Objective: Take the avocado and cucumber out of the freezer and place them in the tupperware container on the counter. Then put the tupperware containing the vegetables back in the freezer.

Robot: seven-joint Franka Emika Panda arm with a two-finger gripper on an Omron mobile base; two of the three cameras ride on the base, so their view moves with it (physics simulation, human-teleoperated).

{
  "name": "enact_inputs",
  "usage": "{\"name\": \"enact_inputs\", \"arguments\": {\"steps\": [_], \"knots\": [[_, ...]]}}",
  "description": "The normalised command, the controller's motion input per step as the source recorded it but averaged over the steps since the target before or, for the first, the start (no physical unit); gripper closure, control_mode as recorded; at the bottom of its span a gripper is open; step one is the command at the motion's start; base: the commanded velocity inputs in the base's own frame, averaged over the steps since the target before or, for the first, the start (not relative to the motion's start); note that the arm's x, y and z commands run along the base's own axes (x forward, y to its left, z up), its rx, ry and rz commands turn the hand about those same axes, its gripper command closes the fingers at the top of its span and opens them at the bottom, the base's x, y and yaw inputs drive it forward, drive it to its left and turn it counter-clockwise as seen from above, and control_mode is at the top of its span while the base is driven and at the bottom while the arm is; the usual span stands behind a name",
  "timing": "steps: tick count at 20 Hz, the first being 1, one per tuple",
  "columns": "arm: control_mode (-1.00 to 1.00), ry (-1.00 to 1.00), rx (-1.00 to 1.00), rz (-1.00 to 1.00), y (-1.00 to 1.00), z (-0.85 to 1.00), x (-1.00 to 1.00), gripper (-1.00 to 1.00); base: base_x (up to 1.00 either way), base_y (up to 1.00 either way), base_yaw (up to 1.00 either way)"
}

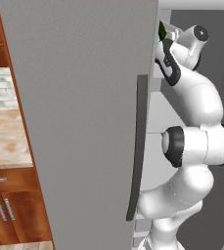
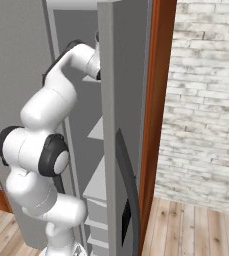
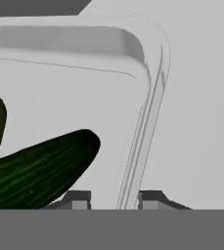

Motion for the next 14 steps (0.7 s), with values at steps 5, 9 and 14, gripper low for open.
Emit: {"name": "enact_inputs", "arguments": {"steps": [5,9,14], "knots": [[-1.00,0.00,0.00,0.05,-0.01,0.00,0.40,-1.00,0.00,0.00,0.00],[-1.00,0.00,0.00,0.03,-0.03,0.00,0.23,-1.00,0.00,0.00,0.00],[-1.00,-0.07,0.00,0.03,-0.01,0.05,-0.05,-1.00,0.00,0.00,0.00]]}}
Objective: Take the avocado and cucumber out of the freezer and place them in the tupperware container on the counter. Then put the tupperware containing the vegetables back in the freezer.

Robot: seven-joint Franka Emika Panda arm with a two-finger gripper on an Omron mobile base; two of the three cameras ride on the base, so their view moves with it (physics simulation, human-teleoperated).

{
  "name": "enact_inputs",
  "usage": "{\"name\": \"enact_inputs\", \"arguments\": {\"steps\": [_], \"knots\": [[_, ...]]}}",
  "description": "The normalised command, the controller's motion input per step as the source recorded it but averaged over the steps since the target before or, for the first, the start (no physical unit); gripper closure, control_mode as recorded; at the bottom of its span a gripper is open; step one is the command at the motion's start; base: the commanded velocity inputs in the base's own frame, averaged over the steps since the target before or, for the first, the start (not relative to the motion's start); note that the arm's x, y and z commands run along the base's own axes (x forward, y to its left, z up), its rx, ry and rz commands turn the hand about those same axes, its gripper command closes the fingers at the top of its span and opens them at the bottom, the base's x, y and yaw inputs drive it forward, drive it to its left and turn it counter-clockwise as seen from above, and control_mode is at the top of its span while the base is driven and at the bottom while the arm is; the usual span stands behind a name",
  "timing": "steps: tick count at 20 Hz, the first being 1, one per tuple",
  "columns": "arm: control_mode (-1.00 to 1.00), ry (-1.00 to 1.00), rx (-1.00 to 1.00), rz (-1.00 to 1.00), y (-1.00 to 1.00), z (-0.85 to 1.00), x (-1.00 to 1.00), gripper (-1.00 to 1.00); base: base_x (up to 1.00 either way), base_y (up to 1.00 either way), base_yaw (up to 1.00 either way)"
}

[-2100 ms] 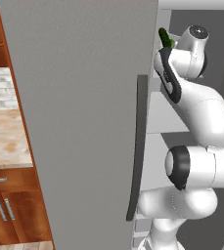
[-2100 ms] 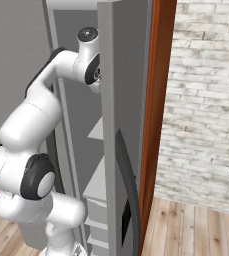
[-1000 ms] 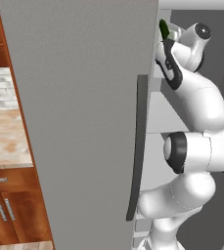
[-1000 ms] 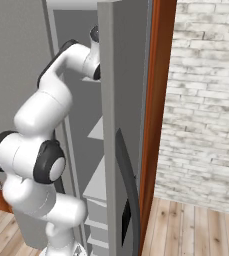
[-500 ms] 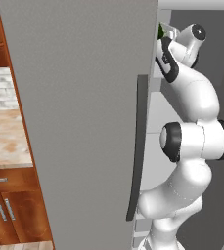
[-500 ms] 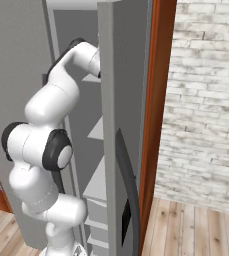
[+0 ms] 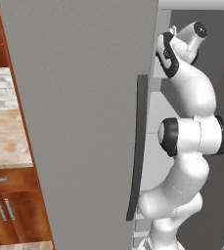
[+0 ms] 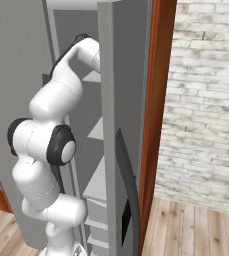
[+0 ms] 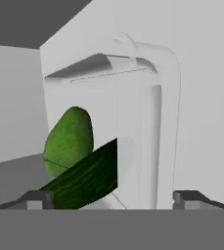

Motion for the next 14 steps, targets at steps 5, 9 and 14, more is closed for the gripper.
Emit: {"name": "enact_inputs", "arguments": {"steps": [5,9,14], "knots": [[-1.00,-0.25,-0.02,0.00,0.00,0.20,-0.66,-1.00,0.00,0.00,0.00],[-1.00,-0.28,-0.04,0.00,0.01,0.19,-0.97,-1.00,0.00,0.00,0.00],[-1.00,-0.12,-0.06,0.00,0.28,0.05,-1.00,-1.00,0.00,0.00,0.00]]}}
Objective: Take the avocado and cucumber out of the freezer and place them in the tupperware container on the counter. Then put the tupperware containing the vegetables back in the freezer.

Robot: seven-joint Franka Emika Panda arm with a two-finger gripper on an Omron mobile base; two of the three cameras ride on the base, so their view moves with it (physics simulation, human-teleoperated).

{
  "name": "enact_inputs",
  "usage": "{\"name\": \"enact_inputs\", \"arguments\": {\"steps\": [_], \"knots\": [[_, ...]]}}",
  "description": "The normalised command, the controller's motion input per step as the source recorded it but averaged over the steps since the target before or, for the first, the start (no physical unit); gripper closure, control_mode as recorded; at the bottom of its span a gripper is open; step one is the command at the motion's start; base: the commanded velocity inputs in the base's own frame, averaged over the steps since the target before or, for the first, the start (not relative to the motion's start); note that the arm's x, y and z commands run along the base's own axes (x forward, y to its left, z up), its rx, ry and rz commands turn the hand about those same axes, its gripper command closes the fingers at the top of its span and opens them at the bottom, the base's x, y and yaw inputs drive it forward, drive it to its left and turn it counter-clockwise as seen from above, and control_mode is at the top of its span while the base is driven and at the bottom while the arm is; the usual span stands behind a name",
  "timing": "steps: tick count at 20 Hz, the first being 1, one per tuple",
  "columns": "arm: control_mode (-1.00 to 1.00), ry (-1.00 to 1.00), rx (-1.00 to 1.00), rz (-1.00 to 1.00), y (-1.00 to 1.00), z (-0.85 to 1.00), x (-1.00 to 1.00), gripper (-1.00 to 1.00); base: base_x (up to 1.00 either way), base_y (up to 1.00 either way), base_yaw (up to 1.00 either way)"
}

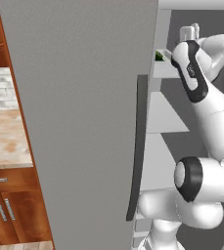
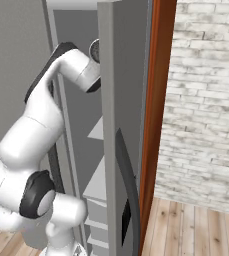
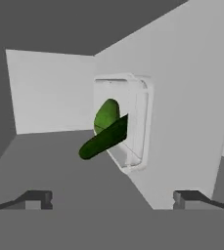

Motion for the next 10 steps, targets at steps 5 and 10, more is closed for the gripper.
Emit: {"name": "enact_inputs", "arguments": {"steps": [5,10], "knots": [[-1.00,0.00,-0.07,-0.03,0.59,0.00,-1.00,-1.00,0.00,0.00,0.00],[-1.00,-0.02,-0.03,-0.06,0.44,0.10,-1.00,-1.00,0.00,0.00,0.00]]}}
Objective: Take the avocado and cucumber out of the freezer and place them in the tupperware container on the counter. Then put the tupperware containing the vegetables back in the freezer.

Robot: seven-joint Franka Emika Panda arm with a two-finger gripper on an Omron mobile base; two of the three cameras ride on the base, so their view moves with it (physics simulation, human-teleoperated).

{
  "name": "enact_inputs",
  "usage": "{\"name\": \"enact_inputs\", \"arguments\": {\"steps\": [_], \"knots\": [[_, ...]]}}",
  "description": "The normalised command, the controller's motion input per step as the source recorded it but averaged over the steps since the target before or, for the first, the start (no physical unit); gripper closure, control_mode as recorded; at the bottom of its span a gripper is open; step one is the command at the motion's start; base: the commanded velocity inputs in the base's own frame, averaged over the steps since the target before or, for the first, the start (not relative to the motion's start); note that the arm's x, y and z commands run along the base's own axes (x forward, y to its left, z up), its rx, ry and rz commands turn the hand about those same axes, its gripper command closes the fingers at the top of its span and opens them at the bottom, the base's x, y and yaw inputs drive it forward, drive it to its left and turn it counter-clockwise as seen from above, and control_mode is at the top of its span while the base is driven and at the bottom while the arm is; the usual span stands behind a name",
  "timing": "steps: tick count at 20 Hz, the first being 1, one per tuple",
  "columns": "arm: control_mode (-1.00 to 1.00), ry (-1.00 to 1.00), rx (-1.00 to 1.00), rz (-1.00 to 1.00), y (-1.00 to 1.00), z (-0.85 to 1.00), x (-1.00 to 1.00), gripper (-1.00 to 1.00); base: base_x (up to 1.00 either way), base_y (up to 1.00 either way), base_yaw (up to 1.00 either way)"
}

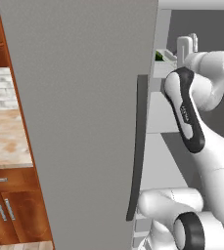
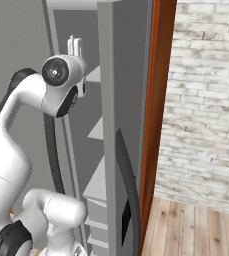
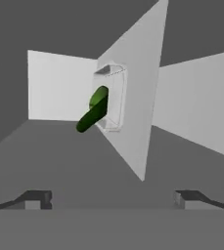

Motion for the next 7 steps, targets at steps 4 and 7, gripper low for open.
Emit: {"name": "enact_inputs", "arguments": {"steps": [4,7], "knots": [[-1.00,-0.01,0.00,-0.07,0.30,0.28,-1.00,-1.00,0.00,0.00,0.00],[-1.00,0.00,0.00,-0.06,0.30,0.33,-1.00,-1.00,0.00,0.00,0.00]]}}
